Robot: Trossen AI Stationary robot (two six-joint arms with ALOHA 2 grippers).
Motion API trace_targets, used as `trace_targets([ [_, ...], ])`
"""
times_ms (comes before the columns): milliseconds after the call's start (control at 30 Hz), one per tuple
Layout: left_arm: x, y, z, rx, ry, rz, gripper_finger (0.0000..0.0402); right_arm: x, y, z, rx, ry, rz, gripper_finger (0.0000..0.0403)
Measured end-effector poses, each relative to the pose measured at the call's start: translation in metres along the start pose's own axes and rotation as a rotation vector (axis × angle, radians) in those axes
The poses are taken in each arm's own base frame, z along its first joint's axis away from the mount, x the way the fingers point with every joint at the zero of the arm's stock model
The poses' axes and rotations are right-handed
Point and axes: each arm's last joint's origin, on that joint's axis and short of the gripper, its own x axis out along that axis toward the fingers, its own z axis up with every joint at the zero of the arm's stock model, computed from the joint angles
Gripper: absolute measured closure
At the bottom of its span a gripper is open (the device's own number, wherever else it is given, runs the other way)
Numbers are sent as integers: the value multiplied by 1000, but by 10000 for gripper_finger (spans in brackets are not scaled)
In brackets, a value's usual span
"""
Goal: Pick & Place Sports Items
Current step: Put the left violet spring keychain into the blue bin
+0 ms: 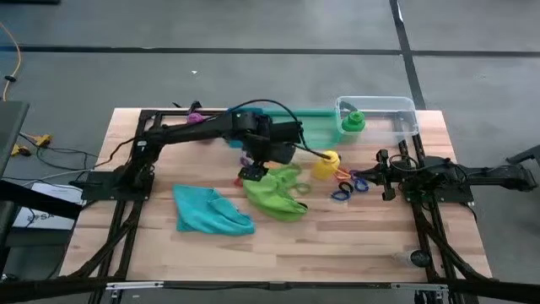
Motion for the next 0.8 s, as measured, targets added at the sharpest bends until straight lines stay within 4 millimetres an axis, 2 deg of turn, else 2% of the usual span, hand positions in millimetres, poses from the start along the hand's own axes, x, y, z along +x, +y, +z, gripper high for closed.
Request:
trace_targets([
  [167, 3, 16, -8, -17, 11, -11, 101, 0, 0, 0, 0, 0, 0, 403],
  [467, 37, 39, -27, -29, 114, -50, 101, 0, 0, 0, 0, 0, 0, 403],
  [633, 45, 40, -38, 21, 74, 3, 101, 0, 0, 0, 0, 0, 0, 403],
  [800, 62, 38, -59, 49, 21, 69, 101, 0, 0, 0, 0, 0, 0, 403],
])
